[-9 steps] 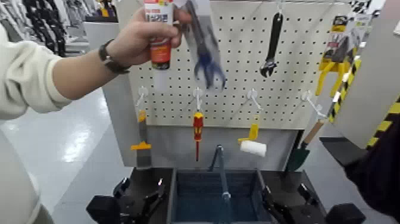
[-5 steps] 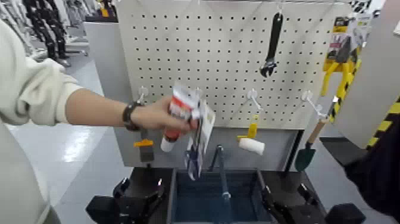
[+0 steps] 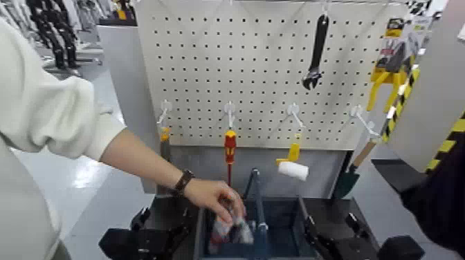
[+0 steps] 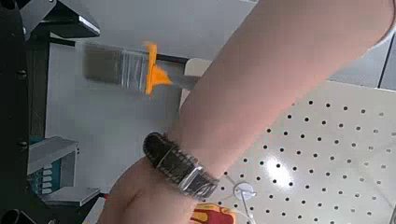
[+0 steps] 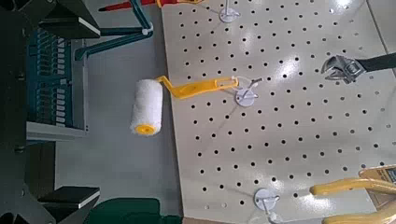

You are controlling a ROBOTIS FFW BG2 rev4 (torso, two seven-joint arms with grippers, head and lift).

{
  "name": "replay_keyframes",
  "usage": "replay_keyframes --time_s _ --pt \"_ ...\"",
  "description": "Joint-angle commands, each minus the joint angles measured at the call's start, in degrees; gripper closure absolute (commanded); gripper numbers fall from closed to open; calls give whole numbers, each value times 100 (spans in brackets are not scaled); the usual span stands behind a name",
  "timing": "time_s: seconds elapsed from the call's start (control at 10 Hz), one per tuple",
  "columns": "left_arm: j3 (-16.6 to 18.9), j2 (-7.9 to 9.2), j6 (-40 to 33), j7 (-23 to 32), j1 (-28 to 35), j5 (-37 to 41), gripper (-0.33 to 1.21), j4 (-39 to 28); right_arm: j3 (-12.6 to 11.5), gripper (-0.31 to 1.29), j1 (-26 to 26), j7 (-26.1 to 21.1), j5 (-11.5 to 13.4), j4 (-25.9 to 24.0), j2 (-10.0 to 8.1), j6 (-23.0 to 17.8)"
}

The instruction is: Put the yellow roller into the crate.

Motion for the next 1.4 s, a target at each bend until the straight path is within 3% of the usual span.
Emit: replay_keyframes --time_s 0.1,0.8,1.0,1.2,1.4 --pt "16 -4 -1 2 11 3 11 -18 -2 12 5 4 -5 -1 5 6" --pt "7 -12 8 -7 11 29 11 -18 -204 13 -101 -13 170 -116 -21 199" --pt "16 -21 8 -7 11 29 11 -18 -309 12 -558 461 285 -212 -188 876" --pt "7 -21 16 -7 -7 29 11 -18 -327 12 -1234 1041 320 -37 -514 1404" --pt "7 -21 16 -7 -7 29 11 -18 -213 13 -1858 1366 293 271 -786 1615"
